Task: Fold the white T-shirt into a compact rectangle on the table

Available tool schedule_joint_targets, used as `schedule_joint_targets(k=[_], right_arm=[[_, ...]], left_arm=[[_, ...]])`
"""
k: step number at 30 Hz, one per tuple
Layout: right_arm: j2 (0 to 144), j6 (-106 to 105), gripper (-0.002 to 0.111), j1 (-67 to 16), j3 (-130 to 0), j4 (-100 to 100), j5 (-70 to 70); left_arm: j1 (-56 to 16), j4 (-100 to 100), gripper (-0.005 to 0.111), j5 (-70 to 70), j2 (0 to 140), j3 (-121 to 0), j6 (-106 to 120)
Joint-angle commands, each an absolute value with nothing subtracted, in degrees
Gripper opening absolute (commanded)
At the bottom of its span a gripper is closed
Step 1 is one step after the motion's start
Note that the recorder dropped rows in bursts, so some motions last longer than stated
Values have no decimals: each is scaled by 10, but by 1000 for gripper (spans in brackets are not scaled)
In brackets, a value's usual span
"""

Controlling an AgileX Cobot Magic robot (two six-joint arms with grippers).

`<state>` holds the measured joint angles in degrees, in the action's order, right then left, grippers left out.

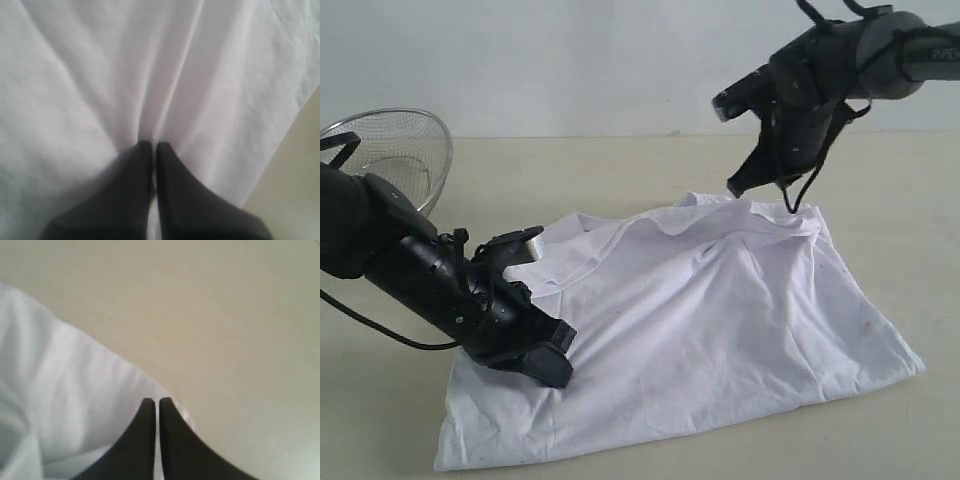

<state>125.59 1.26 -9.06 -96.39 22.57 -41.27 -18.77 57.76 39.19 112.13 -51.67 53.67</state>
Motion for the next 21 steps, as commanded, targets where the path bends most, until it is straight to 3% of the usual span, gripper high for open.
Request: schedule_joint_targets(k=[1,9,14,21], right_arm=[[1227,36,0,-52,-967,225,-446],[1178,-173,0,-46,-966,216,-664],[1136,-265,0,-27,-925,48,-593],[1019,-521,0,40,-754,-114,-459]], left_arm=[[-191,559,5,388,1122,-511,534],[-191,555,5,388,1122,-511,534],[-191,550,5,388,1118,-511,534],[-191,549,5,390,1111,-511,534]])
